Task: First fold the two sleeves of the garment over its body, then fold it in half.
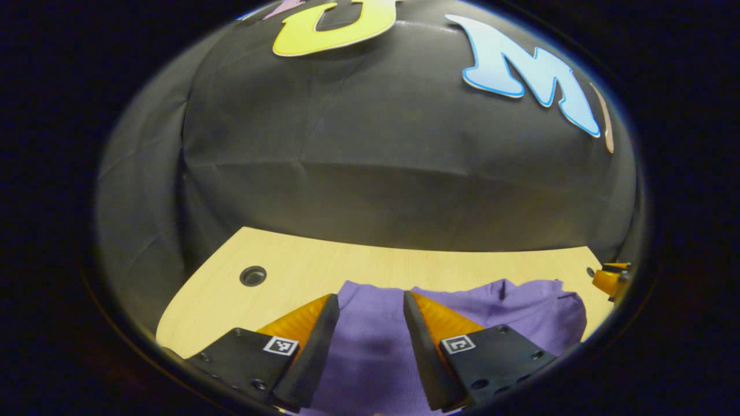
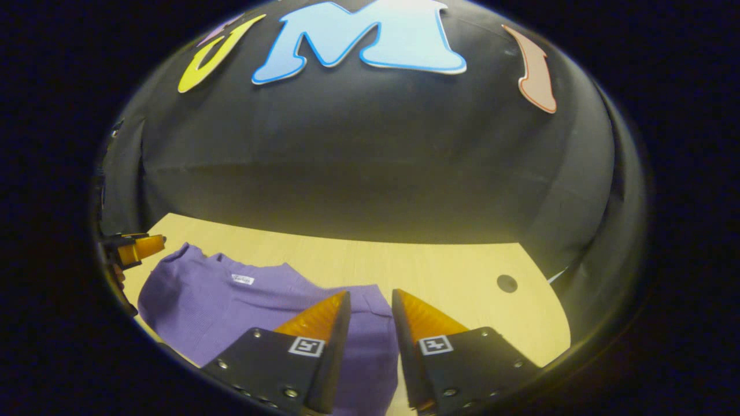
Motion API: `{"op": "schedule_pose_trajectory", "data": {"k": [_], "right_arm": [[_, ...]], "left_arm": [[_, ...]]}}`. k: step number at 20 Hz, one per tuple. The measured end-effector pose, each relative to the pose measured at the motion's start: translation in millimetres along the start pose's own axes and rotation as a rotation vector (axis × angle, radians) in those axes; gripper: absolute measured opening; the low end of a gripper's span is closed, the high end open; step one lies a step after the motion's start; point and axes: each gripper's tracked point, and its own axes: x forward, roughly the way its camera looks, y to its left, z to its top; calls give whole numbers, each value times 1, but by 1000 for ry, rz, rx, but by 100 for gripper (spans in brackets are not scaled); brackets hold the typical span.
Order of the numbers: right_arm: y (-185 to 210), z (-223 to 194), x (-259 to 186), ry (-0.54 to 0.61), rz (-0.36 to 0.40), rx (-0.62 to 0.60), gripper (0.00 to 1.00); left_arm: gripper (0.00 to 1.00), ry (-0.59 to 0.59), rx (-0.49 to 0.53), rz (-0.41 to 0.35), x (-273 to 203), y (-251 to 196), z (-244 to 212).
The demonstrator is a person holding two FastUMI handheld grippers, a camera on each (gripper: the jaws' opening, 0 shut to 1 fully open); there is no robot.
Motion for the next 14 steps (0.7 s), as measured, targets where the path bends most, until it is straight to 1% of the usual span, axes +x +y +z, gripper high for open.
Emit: {"op": "schedule_pose_trajectory", "data": {"k": [2, 3, 4, 5, 6, 7, 8, 11, 12, 14], "right_arm": [[4, 9, -16, -36, 12, -20, 62], [5, 14, -26, -56, 17, -32, 64], [6, 19, -34, -73, 25, -41, 78], [5, 24, -44, -89, 31, -48, 83], [6, 28, -51, -103, 38, -57, 87], [5, 31, -59, -117, 38, -67, 93], [5, 35, -67, -136, 42, -74, 96], [3, 44, -92, -184, 53, -90, 95], [2, 46, -102, -202, 60, -91, 95], [-1, 50, -120, -237, 67, -93, 95]], "left_arm": [[82, -25, 4, -7, -16, -8, 7], [88, -42, 6, -6, -24, -11, 12], [89, -58, 9, -8, -32, -13, 17], [96, -69, 12, -11, -41, -18, 21], [95, -84, 15, -10, -50, -20, 25], [95, -101, 17, -10, -59, -23, 30], [95, -117, 18, -9, -69, -26, 34], [95, -199, -15, -37, -104, -40, 52], [98, -237, -24, -36, -118, -43, 58], [96, -288, -34, -26, -146, -42, 64]]}}
